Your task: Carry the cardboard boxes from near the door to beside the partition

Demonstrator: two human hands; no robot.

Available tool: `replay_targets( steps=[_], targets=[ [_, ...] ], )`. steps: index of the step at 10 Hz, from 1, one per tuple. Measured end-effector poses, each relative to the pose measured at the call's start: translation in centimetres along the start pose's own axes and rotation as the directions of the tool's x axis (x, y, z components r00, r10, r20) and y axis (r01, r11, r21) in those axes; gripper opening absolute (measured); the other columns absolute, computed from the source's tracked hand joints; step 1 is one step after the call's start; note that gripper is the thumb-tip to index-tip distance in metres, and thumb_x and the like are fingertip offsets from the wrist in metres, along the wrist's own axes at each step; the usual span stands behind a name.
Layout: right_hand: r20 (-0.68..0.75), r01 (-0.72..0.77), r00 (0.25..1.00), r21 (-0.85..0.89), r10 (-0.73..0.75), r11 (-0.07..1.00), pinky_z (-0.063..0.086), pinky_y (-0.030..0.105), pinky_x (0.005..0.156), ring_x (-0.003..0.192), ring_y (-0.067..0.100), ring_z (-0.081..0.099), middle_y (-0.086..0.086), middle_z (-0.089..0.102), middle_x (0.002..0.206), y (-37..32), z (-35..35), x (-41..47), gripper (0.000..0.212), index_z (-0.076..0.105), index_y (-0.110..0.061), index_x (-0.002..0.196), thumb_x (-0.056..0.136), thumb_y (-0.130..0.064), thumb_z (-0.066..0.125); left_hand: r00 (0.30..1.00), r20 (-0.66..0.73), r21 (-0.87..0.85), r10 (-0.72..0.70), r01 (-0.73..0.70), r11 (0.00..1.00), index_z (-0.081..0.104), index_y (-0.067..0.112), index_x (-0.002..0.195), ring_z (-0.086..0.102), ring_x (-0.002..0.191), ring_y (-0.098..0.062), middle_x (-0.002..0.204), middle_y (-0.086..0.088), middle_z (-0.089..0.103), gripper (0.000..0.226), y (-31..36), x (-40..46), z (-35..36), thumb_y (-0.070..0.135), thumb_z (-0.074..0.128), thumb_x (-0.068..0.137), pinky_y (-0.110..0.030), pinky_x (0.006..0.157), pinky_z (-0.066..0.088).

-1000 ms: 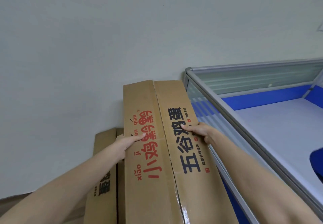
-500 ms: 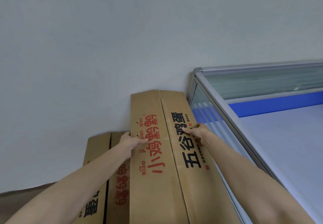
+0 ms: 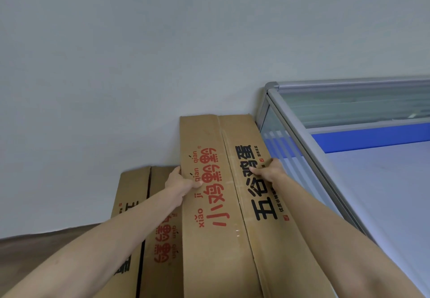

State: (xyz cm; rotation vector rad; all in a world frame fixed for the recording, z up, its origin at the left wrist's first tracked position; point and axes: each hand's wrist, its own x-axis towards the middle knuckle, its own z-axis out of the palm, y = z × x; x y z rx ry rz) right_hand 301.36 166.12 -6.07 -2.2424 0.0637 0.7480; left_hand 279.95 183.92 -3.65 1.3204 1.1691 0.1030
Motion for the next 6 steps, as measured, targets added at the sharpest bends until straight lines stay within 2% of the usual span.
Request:
replay_targets(
  steps=[2,4,5,6],
  targets=[
    [0.003,0.023,1.0,0.013,-0.023,1.0,0.053,0.054,0.099,0.112,0.032,0.065,0.013,0.066,0.119,-0.7,-0.8,-0.6,0.069,0.051,-0.012,0.124,0.072,-0.033,0.091,1.0,-0.013,-0.037,0.021,-0.022,0.999,0.053,0.02,0.135,0.067,0.103,-0.028,0.114,-0.007,0.071,0.072,-0.2,-0.5,1.0,0.005,0.086,0.073,-0.052,0.09,0.056],
    [-0.038,0.066,0.997,0.019,-0.066,0.998,0.054,0.053,0.094,0.108,0.03,0.065,0.008,0.065,0.114,0.0,0.0,-0.9,0.07,0.05,-0.017,0.115,0.066,-0.045,0.092,1.0,0.001,-0.024,0.025,-0.025,0.999,0.05,0.017,0.139,0.065,0.106,-0.028,0.121,-0.008,0.069,0.074,-0.3,-1.3,0.3,0.006,0.085,0.075,-0.053,0.096,0.053],
    [-0.076,0.111,0.99,-0.061,-0.115,0.992,0.056,0.051,0.09,0.103,0.027,0.065,0.005,0.063,0.108,0.2,0.1,-2.2,0.061,0.047,-0.021,0.109,0.072,-0.046,0.087,0.999,0.013,-0.047,0.046,-0.045,0.998,0.048,0.016,0.141,0.063,0.099,-0.026,0.121,-0.009,0.068,0.072,-0.6,-2.6,-0.5,0.006,0.083,0.079,-0.047,0.087,0.052],
    [-0.115,0.157,0.979,-0.085,-0.166,0.984,0.057,0.052,0.089,0.099,0.027,0.067,0.005,0.067,0.109,0.3,-0.1,-3.0,0.056,0.052,-0.021,0.113,0.075,-0.049,0.082,0.999,-0.002,-0.104,0.054,-0.054,0.993,0.044,0.017,0.146,0.063,0.11,-0.029,0.126,-0.012,0.067,0.074,-1.2,-4.0,-1.5,0.008,0.08,0.083,-0.049,0.1,0.05]
  ],
)
